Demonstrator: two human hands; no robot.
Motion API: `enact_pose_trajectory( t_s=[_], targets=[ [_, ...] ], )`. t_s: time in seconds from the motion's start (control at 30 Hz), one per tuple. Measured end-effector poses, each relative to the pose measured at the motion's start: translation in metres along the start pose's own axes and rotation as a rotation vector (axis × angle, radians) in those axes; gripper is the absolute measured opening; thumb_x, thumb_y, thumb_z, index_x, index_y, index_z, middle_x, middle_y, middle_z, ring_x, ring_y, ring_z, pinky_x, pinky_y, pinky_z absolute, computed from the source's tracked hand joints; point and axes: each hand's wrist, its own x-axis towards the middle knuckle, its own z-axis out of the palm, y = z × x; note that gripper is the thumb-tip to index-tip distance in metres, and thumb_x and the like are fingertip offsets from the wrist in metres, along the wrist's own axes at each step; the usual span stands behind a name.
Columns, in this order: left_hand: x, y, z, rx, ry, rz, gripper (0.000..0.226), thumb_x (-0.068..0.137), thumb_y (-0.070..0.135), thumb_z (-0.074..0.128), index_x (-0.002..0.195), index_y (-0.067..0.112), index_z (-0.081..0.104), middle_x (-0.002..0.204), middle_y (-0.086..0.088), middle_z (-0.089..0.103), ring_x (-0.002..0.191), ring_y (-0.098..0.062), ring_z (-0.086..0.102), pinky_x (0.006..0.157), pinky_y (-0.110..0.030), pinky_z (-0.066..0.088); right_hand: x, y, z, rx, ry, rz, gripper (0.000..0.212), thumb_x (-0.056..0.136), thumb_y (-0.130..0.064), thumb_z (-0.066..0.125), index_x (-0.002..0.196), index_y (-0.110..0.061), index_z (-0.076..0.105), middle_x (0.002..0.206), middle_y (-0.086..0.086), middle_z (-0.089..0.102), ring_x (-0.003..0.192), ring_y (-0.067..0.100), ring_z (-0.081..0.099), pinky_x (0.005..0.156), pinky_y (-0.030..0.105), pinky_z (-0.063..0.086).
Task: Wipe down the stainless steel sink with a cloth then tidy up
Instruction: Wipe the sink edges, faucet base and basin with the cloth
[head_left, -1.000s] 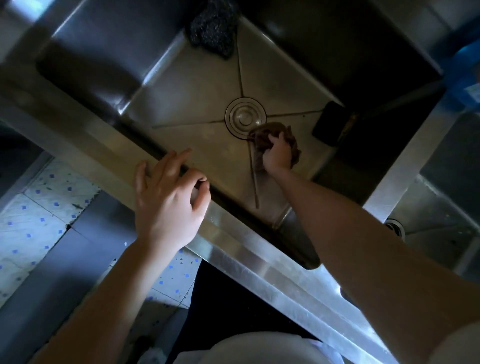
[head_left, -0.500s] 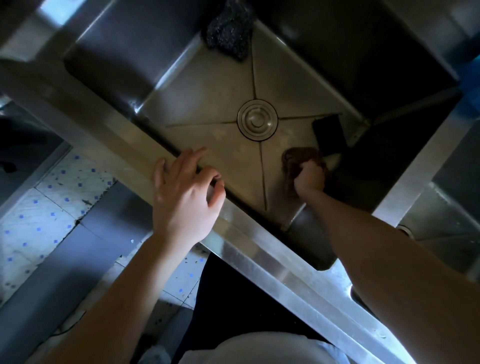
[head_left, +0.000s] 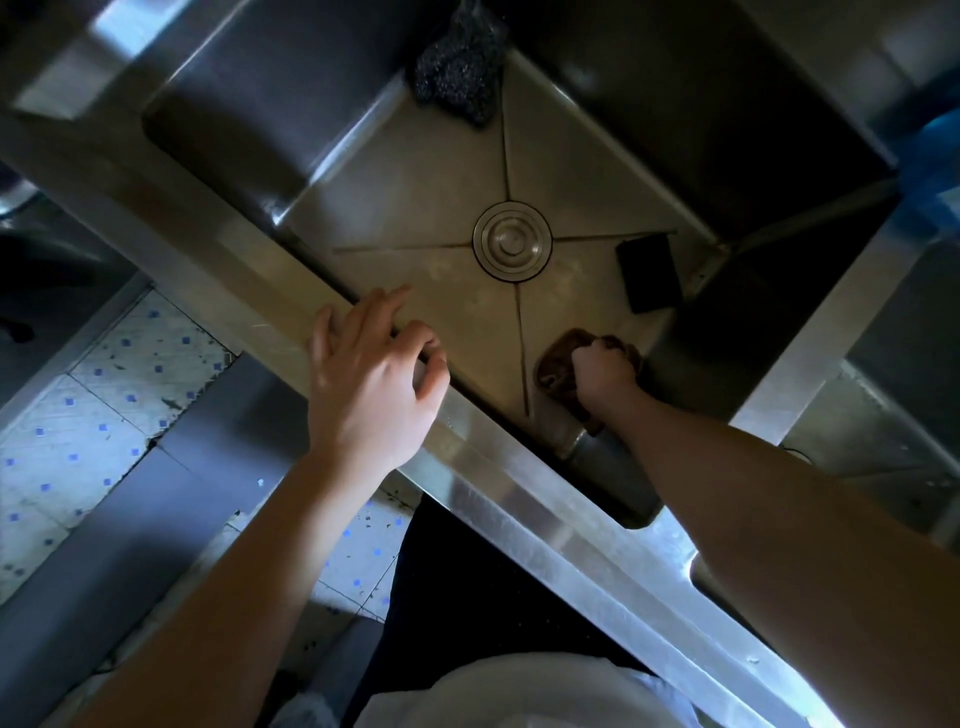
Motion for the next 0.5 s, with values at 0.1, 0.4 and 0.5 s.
enact_pose_trajectory(
  t_s=[0.1,0.4,0.5],
  targets=[
    [0.000,0.001,-0.001,-0.006,0.000,0.001,0.010,0.080,0.026,0.060,0.076,0.018,0.065,0.120,-0.003,0.061,0.105,-0.022,0.057,0.099,-0.043,0.029,-0.005,0.000,0.007,-0.110,-0.023,-0.194,0.031,0.088,-0.006,0.053,0.120,-0.005,0.055,0.127,0.018,0.050,0.115,0.037,0.053,0.094,0.042,0.045],
    [0.000,0.001,-0.003,-0.011,-0.006,0.007,0.010,0.079,0.024,0.060,0.077,0.015,0.066,0.120,-0.006,0.062,0.104,-0.026,0.059,0.098,-0.044,0.031,-0.027,-0.017,0.012,-0.167,-0.178,-0.526,0.030,0.091,-0.003,0.038,0.115,-0.004,0.058,0.123,0.018,0.058,0.110,0.035,0.057,0.092,0.043,0.046],
    [0.001,0.001,-0.004,-0.006,-0.022,0.004,0.011,0.079,0.024,0.060,0.077,0.015,0.066,0.121,-0.006,0.062,0.106,-0.027,0.059,0.098,-0.045,0.031,-0.028,-0.019,0.013,-0.159,-0.188,-0.560,0.033,0.090,0.001,0.038,0.117,-0.004,0.057,0.126,0.017,0.057,0.113,0.034,0.056,0.094,0.043,0.044]
  ],
)
